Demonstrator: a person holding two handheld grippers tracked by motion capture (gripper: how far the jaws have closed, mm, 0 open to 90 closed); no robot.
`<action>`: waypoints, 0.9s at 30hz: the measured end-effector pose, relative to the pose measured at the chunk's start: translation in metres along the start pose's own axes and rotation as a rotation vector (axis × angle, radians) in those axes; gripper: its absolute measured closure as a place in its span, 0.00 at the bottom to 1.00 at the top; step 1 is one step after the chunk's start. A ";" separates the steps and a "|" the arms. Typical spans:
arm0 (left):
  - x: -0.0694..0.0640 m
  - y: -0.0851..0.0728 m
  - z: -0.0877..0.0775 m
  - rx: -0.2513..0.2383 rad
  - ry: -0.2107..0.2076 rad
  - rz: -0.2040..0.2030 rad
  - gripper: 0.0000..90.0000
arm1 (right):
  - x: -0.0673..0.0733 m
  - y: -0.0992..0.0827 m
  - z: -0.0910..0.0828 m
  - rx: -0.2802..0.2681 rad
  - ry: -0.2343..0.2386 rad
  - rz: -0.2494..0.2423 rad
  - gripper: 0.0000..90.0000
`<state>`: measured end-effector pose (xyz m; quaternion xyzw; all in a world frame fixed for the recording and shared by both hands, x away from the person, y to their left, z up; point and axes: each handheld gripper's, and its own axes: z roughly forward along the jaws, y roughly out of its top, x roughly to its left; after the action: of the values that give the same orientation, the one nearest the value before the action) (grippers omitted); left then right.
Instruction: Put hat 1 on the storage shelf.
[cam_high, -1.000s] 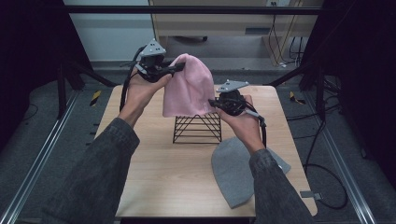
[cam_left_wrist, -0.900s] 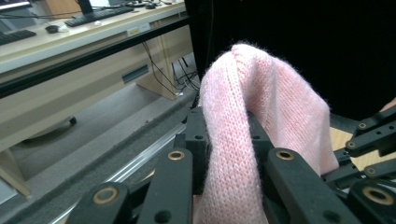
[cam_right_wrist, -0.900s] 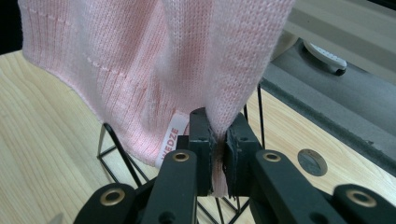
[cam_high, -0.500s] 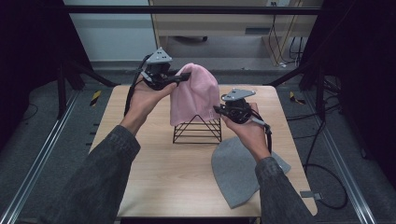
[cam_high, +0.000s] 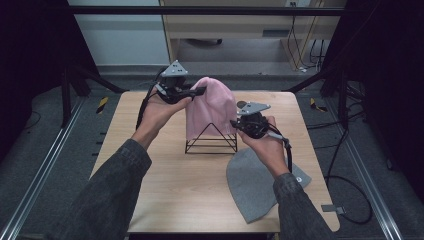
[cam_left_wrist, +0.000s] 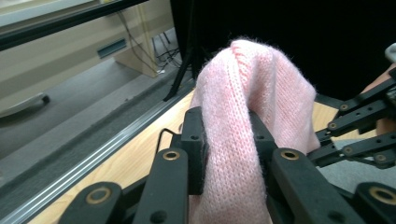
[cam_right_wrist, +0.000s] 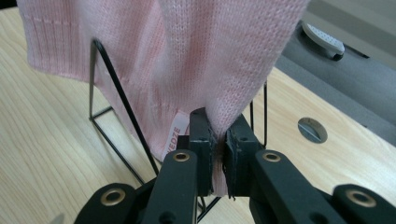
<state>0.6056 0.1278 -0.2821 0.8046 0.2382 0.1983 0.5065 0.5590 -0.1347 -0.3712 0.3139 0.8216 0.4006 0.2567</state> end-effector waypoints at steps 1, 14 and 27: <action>-0.001 -0.002 0.001 0.001 -0.003 -0.004 0.82 | 0.001 -0.002 0.001 0.005 -0.002 0.001 0.93; -0.012 -0.019 0.005 0.053 -0.036 -0.007 0.81 | 0.005 -0.021 0.015 0.053 0.019 0.025 0.92; -0.030 -0.037 0.015 0.102 -0.067 -0.034 0.82 | 0.005 -0.043 0.023 0.100 0.027 0.069 0.91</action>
<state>0.5829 0.1128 -0.3242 0.8313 0.2448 0.1502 0.4758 0.5574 -0.1405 -0.4204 0.3489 0.8326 0.3721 0.2156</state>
